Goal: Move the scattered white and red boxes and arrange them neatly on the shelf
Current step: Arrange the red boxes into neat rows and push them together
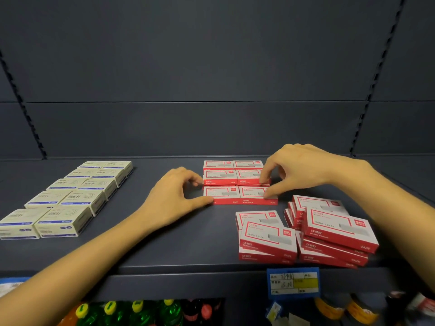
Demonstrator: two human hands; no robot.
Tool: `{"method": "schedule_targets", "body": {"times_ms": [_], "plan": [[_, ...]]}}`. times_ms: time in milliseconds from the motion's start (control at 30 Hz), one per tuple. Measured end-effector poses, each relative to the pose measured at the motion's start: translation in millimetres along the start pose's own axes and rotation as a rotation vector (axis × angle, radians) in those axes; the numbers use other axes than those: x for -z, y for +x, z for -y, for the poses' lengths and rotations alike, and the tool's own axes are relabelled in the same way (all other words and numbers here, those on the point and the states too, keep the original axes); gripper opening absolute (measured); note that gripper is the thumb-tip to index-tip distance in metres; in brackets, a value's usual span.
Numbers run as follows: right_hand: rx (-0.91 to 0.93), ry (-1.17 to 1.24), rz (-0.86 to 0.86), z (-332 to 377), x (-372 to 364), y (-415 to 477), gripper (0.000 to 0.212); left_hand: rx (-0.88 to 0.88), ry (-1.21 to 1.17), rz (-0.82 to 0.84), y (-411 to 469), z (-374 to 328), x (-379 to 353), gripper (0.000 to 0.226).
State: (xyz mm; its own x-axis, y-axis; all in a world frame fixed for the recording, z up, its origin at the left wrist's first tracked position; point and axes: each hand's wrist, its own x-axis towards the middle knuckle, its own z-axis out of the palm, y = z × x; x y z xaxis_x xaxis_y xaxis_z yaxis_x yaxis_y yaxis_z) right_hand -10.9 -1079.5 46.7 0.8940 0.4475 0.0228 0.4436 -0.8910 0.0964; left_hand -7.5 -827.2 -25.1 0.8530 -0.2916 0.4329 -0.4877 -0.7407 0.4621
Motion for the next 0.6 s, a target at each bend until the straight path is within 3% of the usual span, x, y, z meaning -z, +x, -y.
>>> {"method": "schedule_targets", "body": {"times_ms": [67, 200, 333, 600], "plan": [[0.017, 0.085, -0.015, -0.4, 5.1, -7.5, 0.031, -0.075, -0.07, -0.025, -5.5, -8.6, 4.9, 0.032], [0.072, 0.258, 0.045, 4.0, 14.3, -22.0, 0.02, -0.21, -0.298, 0.204, -21.0, -35.2, 10.8, 0.038], [0.096, 0.271, 0.152, 11.9, 15.2, -29.5, 0.02, -0.243, -0.303, 0.344, -29.3, -49.1, 4.7, 0.045], [0.105, 0.169, 0.26, 23.2, 12.6, -27.5, 0.032, -0.282, -0.295, 0.304, -35.9, -47.3, 6.9, 0.032]]}}
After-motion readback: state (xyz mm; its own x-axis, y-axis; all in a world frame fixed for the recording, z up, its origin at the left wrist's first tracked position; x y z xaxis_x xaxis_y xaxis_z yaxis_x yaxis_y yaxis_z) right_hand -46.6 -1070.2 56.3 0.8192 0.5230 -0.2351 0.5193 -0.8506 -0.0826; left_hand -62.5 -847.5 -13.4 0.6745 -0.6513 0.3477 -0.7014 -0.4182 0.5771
